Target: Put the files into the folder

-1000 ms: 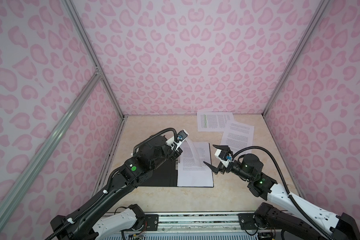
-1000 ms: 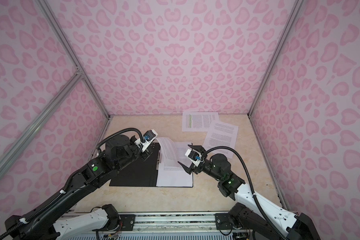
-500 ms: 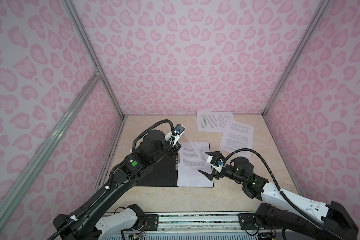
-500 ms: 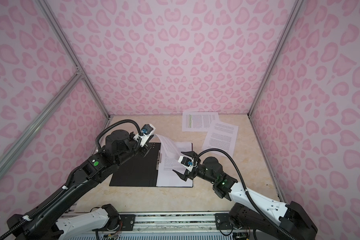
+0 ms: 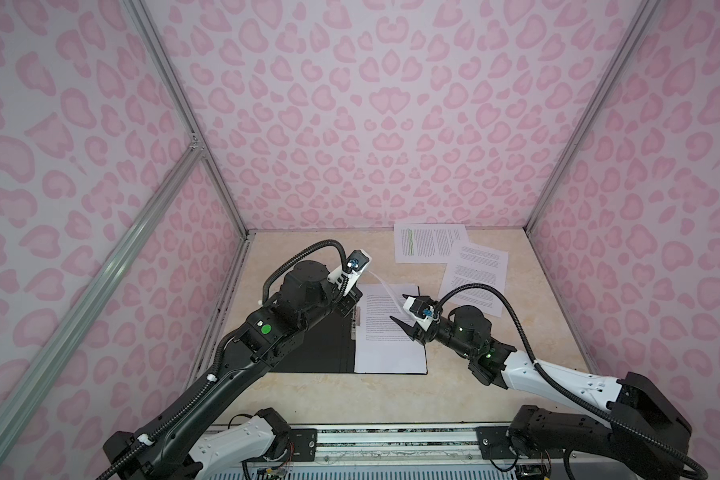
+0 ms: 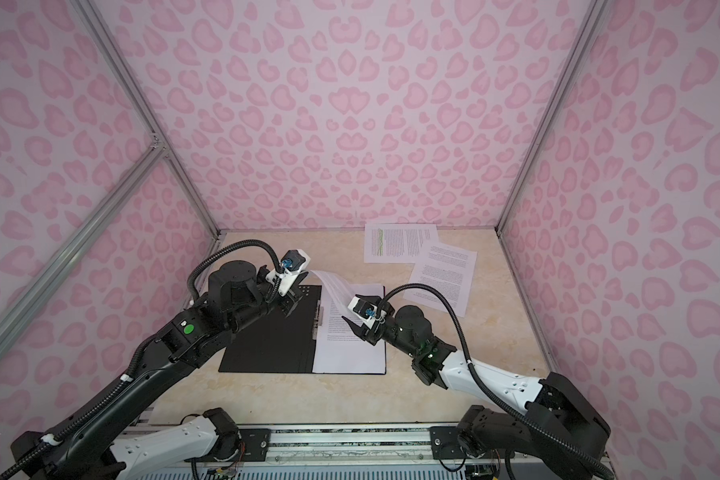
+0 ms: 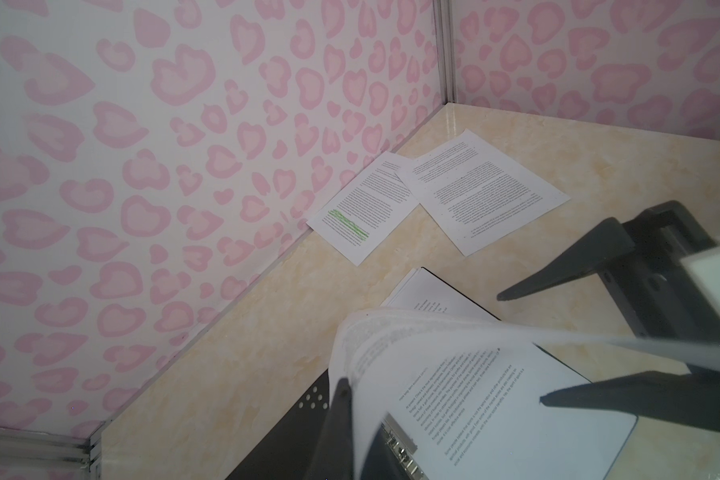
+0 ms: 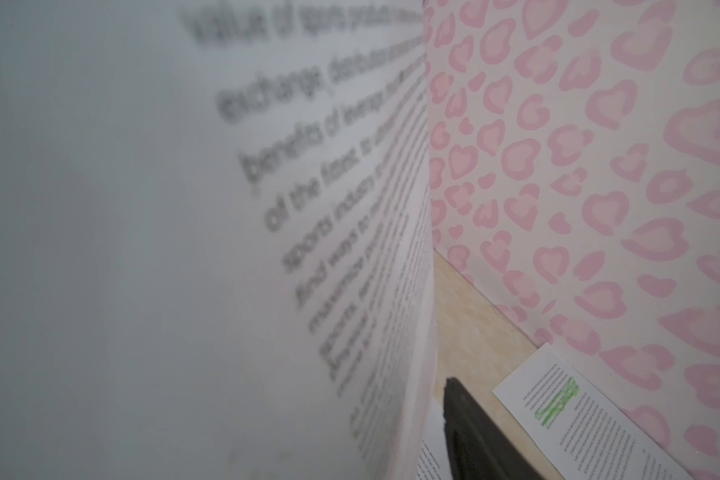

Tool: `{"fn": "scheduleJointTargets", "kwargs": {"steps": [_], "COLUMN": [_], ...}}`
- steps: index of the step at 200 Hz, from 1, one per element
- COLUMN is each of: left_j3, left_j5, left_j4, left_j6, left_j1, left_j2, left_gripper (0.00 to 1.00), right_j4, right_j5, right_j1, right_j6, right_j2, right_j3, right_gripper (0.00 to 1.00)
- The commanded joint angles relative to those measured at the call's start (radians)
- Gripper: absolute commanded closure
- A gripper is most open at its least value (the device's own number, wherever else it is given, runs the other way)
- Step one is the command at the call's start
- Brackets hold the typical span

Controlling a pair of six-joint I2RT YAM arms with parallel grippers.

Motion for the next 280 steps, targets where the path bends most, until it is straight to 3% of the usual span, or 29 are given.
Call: {"fn": "scheduleJointTargets", "kwargs": {"steps": [1,65,107,114,131,139,181,209,238,256,280], "left_j3": [0.003,0.006,0.006,0.005,0.002,0.002,0.053,0.061,-0.02,-0.116,-0.258], "left_j5": [-0.002,0.016,0.011,0.011,0.001,-0.003,-0.015,-0.102,-0.239,-0.205,-0.056], "left_j4": [0.012,0.006,0.01,0.012,0.026,0.035,0.022,-0.012,-0.082,-0.095,-0.102], "left_j6": [0.005,-0.001,-0.01,-0.017,-0.055,-0.074,-0.223,-0.402,-0.521,-0.578,-0.596], "left_j1": [0.003,0.009,0.01,0.01,0.011,0.011,0.011,0.011,0.011,0.011,0.011], "left_j2": [-0.004,-0.006,-0.01,-0.013,-0.026,-0.034,-0.074,-0.147,-0.287,-0.412,-0.539], "left_gripper": [0.96,0.96,0.94,0.85,0.21,0.01,0.03,0.03,0.03,0.03,0.03], "right_j4": [0.031,0.024,-0.002,-0.004,-0.041,-0.084,-0.282,-0.405,-0.549,-0.612,-0.663], "right_j5": [0.031,0.032,0.029,0.035,0.024,0.028,0.089,0.138,0.145,0.089,0.004], "right_j1": [0.0,0.0,0.0,0.0,0.001,0.003,0.009,0.073,0.106,0.105,0.061], "right_j6": [0.005,0.021,0.082,0.112,0.223,0.266,0.423,0.436,0.577,0.629,0.701], "right_j2": [-0.006,-0.004,-0.019,-0.026,-0.039,-0.045,-0.094,-0.114,-0.116,-0.095,-0.03], "right_j3": [-0.002,-0.004,0.013,0.013,0.035,0.054,0.128,0.188,0.27,0.314,0.349], "right_gripper": [0.44,0.69,1.0,1.0,1.0,1.0,1.0,1.0,1.0,1.0,1.0]}}
